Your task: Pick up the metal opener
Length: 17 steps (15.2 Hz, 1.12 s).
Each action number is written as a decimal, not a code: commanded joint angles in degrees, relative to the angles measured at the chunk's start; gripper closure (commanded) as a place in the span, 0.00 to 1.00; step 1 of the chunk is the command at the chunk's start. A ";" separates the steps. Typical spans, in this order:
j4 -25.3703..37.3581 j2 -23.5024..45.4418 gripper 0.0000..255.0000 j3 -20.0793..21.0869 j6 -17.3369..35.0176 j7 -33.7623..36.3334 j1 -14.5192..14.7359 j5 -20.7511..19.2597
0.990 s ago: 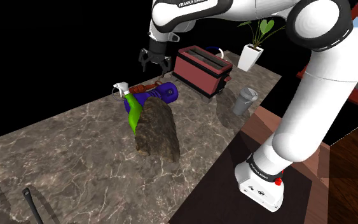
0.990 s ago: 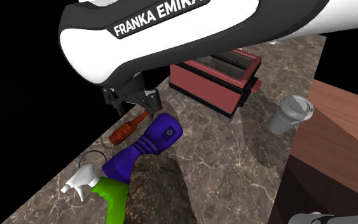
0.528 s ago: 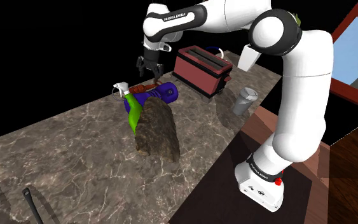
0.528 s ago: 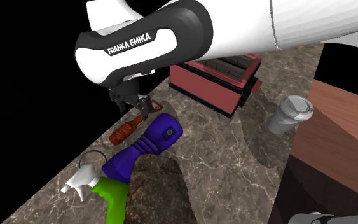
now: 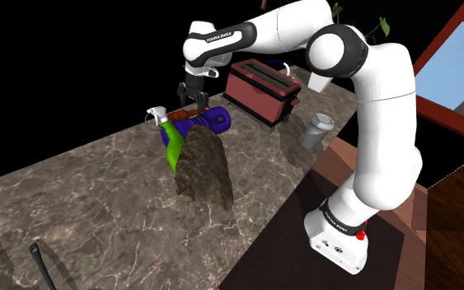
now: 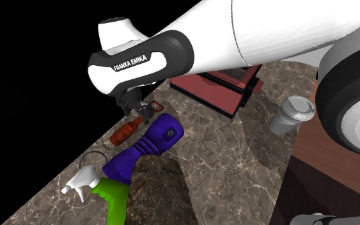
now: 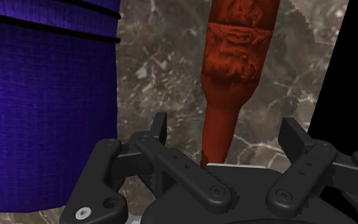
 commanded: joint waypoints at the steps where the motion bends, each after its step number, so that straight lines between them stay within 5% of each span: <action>1: -0.32 0.99 0.00 -0.06 1.34 -0.09 0.08 -0.06; 3: -0.33 0.99 0.00 -0.06 1.34 -0.09 0.08 -0.06; 4: -0.24 1.08 1.00 -0.06 1.34 -0.07 0.11 -0.07; 17: 0.28 -0.58 1.00 0.04 -0.82 0.13 0.00 0.03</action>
